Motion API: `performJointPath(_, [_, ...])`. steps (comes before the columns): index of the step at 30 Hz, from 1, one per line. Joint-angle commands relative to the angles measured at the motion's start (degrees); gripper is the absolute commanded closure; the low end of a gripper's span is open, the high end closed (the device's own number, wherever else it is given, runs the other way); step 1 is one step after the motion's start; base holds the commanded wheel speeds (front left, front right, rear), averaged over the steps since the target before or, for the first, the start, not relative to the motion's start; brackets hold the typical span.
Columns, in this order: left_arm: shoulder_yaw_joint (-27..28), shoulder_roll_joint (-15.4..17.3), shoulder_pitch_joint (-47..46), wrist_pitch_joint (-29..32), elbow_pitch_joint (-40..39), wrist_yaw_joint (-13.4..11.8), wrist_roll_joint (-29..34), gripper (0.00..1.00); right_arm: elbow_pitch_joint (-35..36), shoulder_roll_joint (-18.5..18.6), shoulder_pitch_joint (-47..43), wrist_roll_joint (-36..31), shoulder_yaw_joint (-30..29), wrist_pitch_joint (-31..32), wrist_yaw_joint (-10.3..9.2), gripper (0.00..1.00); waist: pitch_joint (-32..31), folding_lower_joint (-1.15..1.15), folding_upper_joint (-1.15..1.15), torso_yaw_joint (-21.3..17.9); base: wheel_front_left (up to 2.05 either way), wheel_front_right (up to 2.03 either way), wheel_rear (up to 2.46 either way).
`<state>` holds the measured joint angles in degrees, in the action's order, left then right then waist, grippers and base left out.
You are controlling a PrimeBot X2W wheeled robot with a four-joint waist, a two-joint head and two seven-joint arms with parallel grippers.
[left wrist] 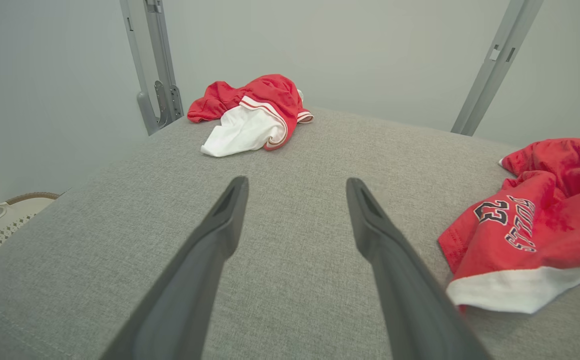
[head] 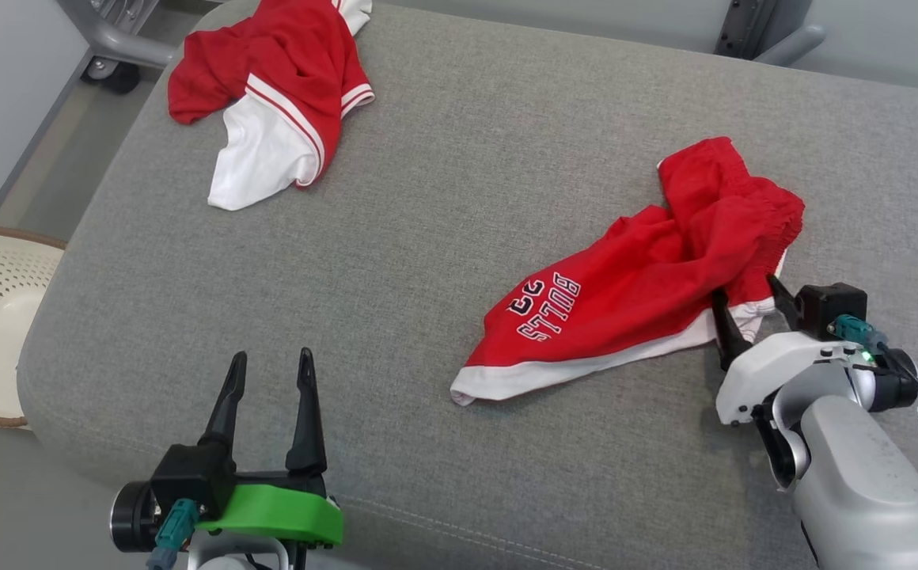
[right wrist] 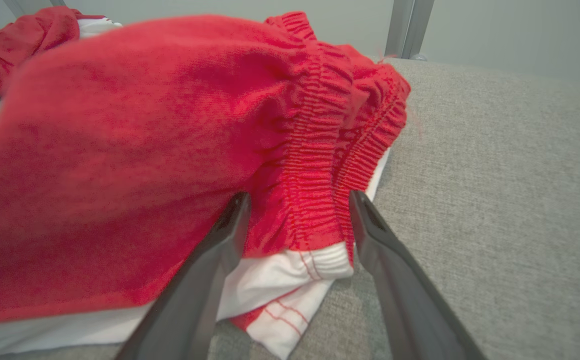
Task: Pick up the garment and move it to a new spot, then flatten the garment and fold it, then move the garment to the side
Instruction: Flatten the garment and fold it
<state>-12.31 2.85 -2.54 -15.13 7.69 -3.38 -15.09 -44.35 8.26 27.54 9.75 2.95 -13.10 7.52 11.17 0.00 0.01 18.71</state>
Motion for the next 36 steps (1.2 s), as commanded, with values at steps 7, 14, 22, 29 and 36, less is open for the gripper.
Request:
performJointPath(7, [0.28, 0.08, 0.02, -0.05, -0.05, -0.4, 0.02, 0.0, -2.67, 2.94, 2.62, 9.04, 8.17, 0.43, -0.06, 1.0, 0.04, 0.0, -0.01, -0.44, 0.0, 0.0, 0.0])
performJointPath(14, [0.42, 0.08, 1.0, -0.05, 0.09, 0.03, 0.59, 0.0, 0.56, 4.3, 0.42, 12.73, 8.89, -1.64, -0.06, 1.0, -1.26, 0.0, -0.01, -3.5, 0.0, 0.0, 0.0])
performJointPath(22, [0.73, 0.08, 1.7, -0.05, 0.1, 0.34, 0.84, 0.0, 7.61, 3.53, -6.78, 15.83, 8.33, -1.33, -0.06, 1.0, -2.37, 0.0, -0.01, -7.79, 0.0, 0.0, 0.0])
performJointPath(29, [1.01, 0.08, 0.83, -0.05, 0.07, 0.43, 1.01, 0.0, 16.23, 3.53, -12.36, 15.11, 5.72, 1.35, -0.06, 1.0, -1.95, 0.0, -0.01, -11.58, 0.0, 0.0, 0.0])
performJointPath(36, [1.18, 0.09, 0.08, -0.04, 0.07, 0.6, 0.96, 0.0, 25.77, 1.64, -17.09, 12.38, 1.91, 8.16, -0.06, 1.0, -1.04, 0.0, -0.01, -13.89, 0.0, 0.0, 0.0])
